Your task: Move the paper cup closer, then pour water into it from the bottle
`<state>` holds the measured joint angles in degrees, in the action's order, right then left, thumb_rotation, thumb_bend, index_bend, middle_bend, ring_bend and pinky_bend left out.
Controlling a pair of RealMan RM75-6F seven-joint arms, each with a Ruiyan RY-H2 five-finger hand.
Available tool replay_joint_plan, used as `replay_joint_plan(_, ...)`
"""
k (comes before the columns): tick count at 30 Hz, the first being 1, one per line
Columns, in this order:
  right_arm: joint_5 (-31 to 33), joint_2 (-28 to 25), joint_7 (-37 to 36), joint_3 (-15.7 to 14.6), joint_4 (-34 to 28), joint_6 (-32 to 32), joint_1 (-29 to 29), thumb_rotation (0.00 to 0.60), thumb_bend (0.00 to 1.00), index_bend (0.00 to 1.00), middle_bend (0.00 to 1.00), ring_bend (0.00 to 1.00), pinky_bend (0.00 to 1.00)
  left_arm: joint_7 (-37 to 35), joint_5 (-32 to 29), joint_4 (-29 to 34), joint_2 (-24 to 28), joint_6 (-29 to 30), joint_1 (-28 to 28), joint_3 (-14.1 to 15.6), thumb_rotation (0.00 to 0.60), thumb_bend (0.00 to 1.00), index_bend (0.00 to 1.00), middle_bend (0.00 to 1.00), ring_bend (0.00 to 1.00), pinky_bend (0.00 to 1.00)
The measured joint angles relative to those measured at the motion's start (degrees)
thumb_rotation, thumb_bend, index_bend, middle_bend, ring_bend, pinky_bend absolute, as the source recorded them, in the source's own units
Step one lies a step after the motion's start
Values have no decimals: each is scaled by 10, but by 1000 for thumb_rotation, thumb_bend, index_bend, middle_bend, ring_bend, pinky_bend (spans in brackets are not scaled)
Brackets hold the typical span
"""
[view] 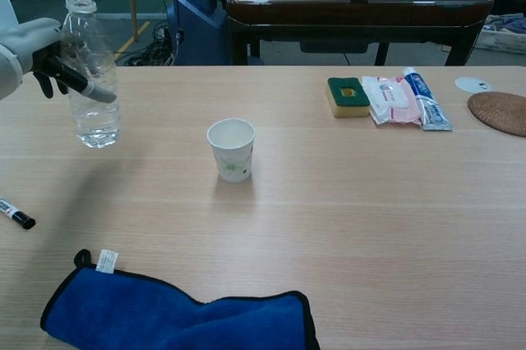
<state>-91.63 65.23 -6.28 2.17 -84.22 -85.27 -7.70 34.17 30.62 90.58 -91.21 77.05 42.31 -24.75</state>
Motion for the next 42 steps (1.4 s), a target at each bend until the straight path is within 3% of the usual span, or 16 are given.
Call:
replay_joint_plan(23, 3, 1, -1, -1, 1, 6, -3, 600, 44, 200, 200, 188, 460, -78, 11, -39, -10, -43, -35, 11, 600, 64, 695, 676, 566, 559)
replay_joint_plan(42, -2, -3, -10, -4, -1, 4, -2, 600, 44, 200, 200, 188, 460, -144, 55, -78, -33, -59, -58, 20, 600, 64, 695, 677, 566, 559)
